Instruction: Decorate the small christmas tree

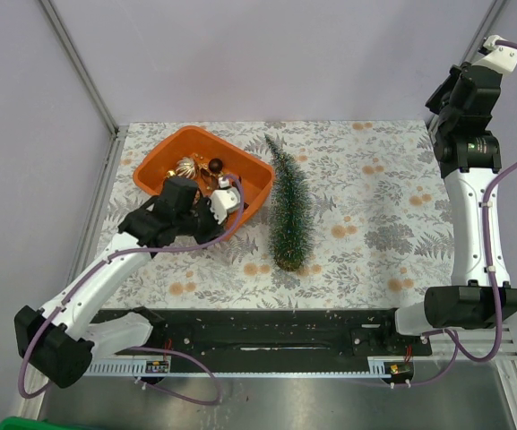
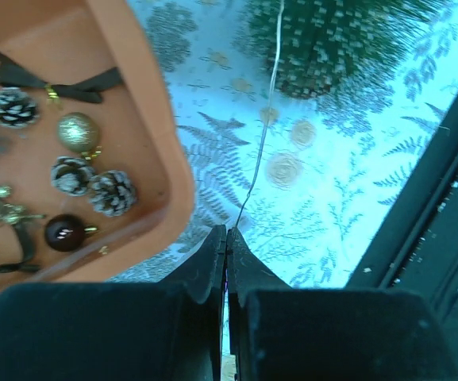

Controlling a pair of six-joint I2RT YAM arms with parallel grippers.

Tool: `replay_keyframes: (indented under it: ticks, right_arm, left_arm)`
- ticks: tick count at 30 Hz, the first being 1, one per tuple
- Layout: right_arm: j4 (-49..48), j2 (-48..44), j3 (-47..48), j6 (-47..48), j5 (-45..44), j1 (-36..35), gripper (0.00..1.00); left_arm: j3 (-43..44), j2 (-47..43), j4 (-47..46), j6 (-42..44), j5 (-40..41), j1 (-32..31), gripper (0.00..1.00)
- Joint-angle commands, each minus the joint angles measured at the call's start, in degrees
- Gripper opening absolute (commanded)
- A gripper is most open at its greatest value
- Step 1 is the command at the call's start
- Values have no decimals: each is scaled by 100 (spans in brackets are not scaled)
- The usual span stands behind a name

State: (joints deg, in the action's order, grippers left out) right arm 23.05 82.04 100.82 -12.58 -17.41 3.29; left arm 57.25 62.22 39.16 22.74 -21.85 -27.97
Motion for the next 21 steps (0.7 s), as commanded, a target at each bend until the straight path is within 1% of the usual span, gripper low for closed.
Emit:
replay_keyframes:
  ticks: [1, 3, 6, 7, 9, 11, 14, 15, 17, 19, 21]
  right_arm:
    - [-125, -180, 114, -17, -96, 49, 0]
    - [-143, -206, 70, 1, -105, 58, 0]
    - [-195, -224, 0, 27, -113, 67, 0]
    - [-213, -224, -18, 36, -122, 67, 0]
    - [-213, -223, -18, 54, -157, 75, 0]
    - [-231, -197, -9, 80, -166, 75, 0]
    - [-231, -136, 52, 98, -202, 93, 0]
    - [-231, -101, 78, 80, -193, 93, 0]
    - [-222, 4, 140, 80, -219, 102, 0]
    - [-231, 145, 193, 106, -289, 119, 0]
    - [-213, 329, 289, 115, -368, 163, 0]
  left_arm:
    - [-30, 9, -13, -463, 128, -358, 0]
    - [-13, 115, -162, -560, 198, -429, 1]
    - [127, 396, -303, -683, 330, -482, 5]
    - [180, 579, -303, -718, 287, -499, 9]
    - [295, 783, -268, -823, 269, -508, 26]
    - [304, 862, -286, -876, 225, -508, 35]
    - [243, 766, -470, -938, 347, -508, 64]
    - [216, 696, -514, -938, 382, -508, 71]
    - [233, 608, -532, -956, 461, -508, 74]
    - [347, 520, -488, -982, 532, -517, 83]
    - [409, 423, -444, -956, 515, -517, 85]
